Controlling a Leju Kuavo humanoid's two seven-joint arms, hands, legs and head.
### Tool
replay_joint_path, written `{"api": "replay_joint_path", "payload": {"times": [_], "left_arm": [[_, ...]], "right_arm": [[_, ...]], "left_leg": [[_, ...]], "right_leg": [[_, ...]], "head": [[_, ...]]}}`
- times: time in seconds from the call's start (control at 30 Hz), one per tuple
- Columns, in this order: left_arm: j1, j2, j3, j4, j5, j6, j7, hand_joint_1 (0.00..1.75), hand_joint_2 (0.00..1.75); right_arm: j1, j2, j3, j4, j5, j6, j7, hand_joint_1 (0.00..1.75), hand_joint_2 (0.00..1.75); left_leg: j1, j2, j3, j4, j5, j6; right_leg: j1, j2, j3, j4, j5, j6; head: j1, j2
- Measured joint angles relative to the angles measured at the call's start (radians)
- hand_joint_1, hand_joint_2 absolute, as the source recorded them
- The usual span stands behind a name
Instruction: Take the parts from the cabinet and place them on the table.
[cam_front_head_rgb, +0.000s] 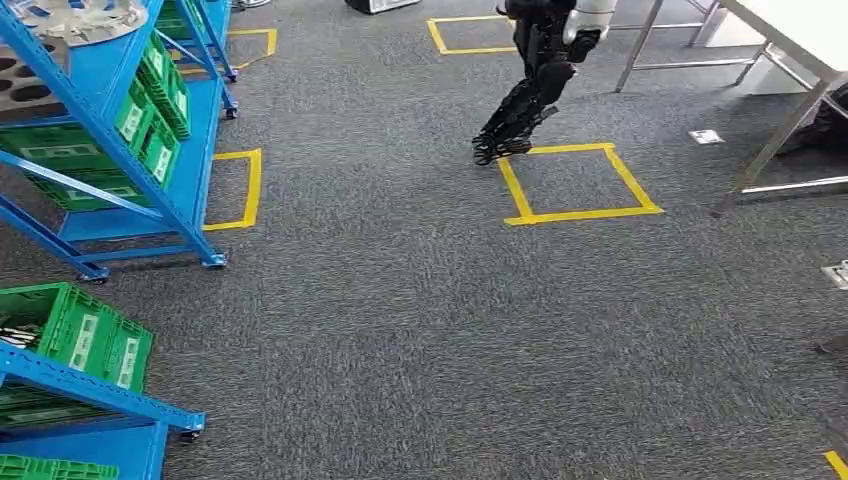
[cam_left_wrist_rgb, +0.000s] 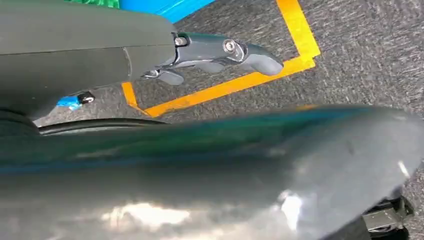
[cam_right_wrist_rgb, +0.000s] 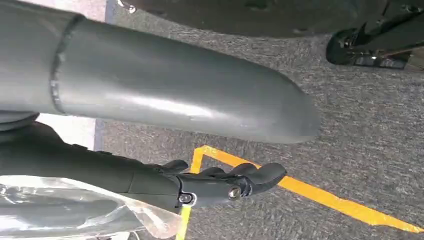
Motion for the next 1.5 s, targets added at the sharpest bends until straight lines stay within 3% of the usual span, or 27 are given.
{"api": "replay_joint_path", "payload": {"times": [0.27,0.7,0.83,0.9,0.93,0.97,1.07,1.1,1.13,1.17,1.23,1.27,1.3,1.4,1.43,1.47,1.5], "left_arm": [[-0.001,0.000,0.000,0.000,-0.002,-0.010,0.017,0.00,0.00],[-0.001,0.002,0.000,0.000,-0.003,-0.015,0.028,0.00,0.00],[-0.001,0.002,0.000,0.000,-0.003,-0.015,0.034,0.00,0.00],[-0.001,0.002,0.000,0.000,-0.003,-0.015,0.035,0.00,0.00],[-0.002,0.001,0.000,0.000,-0.005,-0.015,0.036,0.00,0.00],[-0.002,0.001,0.000,0.000,-0.005,-0.015,0.036,0.00,0.00],[-0.003,0.000,0.000,0.000,-0.010,-0.015,0.036,0.00,0.00],[-0.002,0.001,0.000,0.000,-0.010,-0.015,0.037,0.00,0.00],[-0.002,0.001,0.000,0.000,-0.010,-0.015,0.037,0.00,0.00],[-0.002,0.001,0.000,0.000,-0.010,-0.015,0.037,0.00,0.00],[-0.003,0.000,0.000,0.000,-0.011,-0.016,0.037,0.00,0.00],[-0.003,0.001,0.000,0.000,-0.011,-0.016,0.037,0.00,0.00],[-0.004,0.002,0.000,0.000,-0.012,-0.016,0.037,0.00,0.00],[-0.004,0.002,0.000,0.000,-0.012,-0.016,0.038,0.00,0.00],[-0.004,0.002,0.000,0.000,-0.013,-0.016,0.038,0.00,0.00],[-0.004,0.002,0.000,0.000,-0.014,-0.016,0.038,0.00,0.00],[-0.005,0.002,0.000,0.000,-0.015,-0.016,0.038,0.00,0.00]], "right_arm": [[0.000,0.000,0.000,0.000,0.007,0.000,0.001,0.00,0.00],[0.000,0.000,0.000,0.000,0.014,-0.001,0.009,0.00,0.00],[0.000,0.000,0.000,0.000,0.015,-0.001,0.010,0.00,0.00],[0.000,0.000,0.000,0.000,0.016,-0.001,0.010,0.00,0.00],[-0.001,0.000,0.000,0.000,0.016,-0.002,0.011,0.00,0.00],[-0.001,0.000,0.000,0.000,0.016,-0.002,0.012,0.00,0.00],[0.000,0.000,0.000,0.000,0.016,-0.002,0.013,0.00,0.00],[0.001,0.000,0.000,0.000,0.016,-0.002,0.013,0.00,0.00],[0.002,0.000,0.000,0.000,0.016,-0.002,0.013,0.00,0.00],[0.003,0.000,0.000,0.000,0.016,-0.002,0.013,0.00,0.00],[0.001,0.000,0.000,0.000,0.017,-0.002,0.013,0.00,0.00],[-0.002,0.000,0.000,0.000,0.018,-0.002,0.013,0.00,0.00],[-0.003,0.000,0.000,0.000,0.018,-0.002,0.013,0.00,0.00],[-0.001,0.000,0.000,0.000,0.020,-0.002,0.017,0.00,0.00],[0.001,0.000,0.000,0.000,0.021,-0.002,0.017,0.00,0.00],[0.000,0.000,0.000,0.000,0.022,-0.002,0.017,0.00,0.00],[-0.001,0.000,0.000,0.000,0.023,-0.002,0.017,0.00,0.00]], "left_leg": [[-0.003,0.000,0.000,0.001,-0.001,0.012],[-0.005,0.000,0.001,0.004,-0.002,0.014],[-0.009,0.000,0.000,0.006,-0.005,0.022],[-0.011,0.000,0.000,0.002,0.001,0.030],[0.000,0.001,0.006,-0.016,0.013,0.040],[0.001,0.002,0.008,-0.023,0.017,0.045],[0.000,0.002,0.000,-0.023,0.021,0.050],[-0.001,0.002,-0.001,-0.023,0.022,0.048],[-0.001,0.002,-0.001,-0.023,0.023,0.047],[0.000,0.001,-0.001,-0.022,0.024,0.045],[0.003,-0.002,0.001,-0.020,0.025,0.037],[0.002,-0.002,0.000,-0.016,0.023,0.029],[-0.005,-0.004,-0.006,-0.006,0.021,0.020],[0.001,-0.005,-0.010,-0.008,0.033,0.003],[0.002,-0.007,-0.012,-0.004,0.032,0.001],[0.005,-0.005,-0.021,0.011,0.008,-0.004],[0.005,-0.003,-0.040,0.063,-0.036,-0.009]], "right_leg": [[-0.003,0.000,0.004,-0.009,0.004,0.015],[-0.005,0.000,0.003,-0.009,0.006,0.022],[-0.008,0.000,0.005,-0.010,0.007,0.029],[-0.010,-0.001,0.007,-0.014,0.012,0.037],[-0.008,0.000,0.005,-0.011,0.005,0.040],[-0.009,0.005,-0.009,0.012,-0.019,0.040],[-0.010,0.011,-0.111,0.238,-0.132,0.045],[-0.010,0.011,-0.138,0.297,-0.149,0.046],[-0.011,0.011,-0.140,0.304,-0.138,0.047],[-0.013,0.011,-0.120,0.264,-0.106,0.047],[-0.019,0.011,-0.024,0.075,-0.013,0.049],[-0.022,0.014,0.012,-0.001,-0.007,0.053],[-0.016,0.020,0.017,-0.013,-0.010,0.047],[-0.010,0.021,0.015,-0.002,-0.002,0.027],[-0.012,0.018,0.012,-0.008,0.006,0.015],[-0.014,0.014,0.010,-0.009,0.010,0.007],[-0.014,0.013,0.005,-0.009,0.014,0.001]], "head": [[0.000,0.000],[-0.001,0.000],[-0.001,0.000],[-0.001,0.000],[-0.001,0.000],[0.000,0.000],[0.005,0.000],[0.005,0.000],[0.005,0.000],[0.005,0.000],[0.005,0.000],[0.005,0.000],[0.006,0.000],[0.003,0.000],[0.005,0.000],[0.002,0.000],[0.000,0.000]]}}
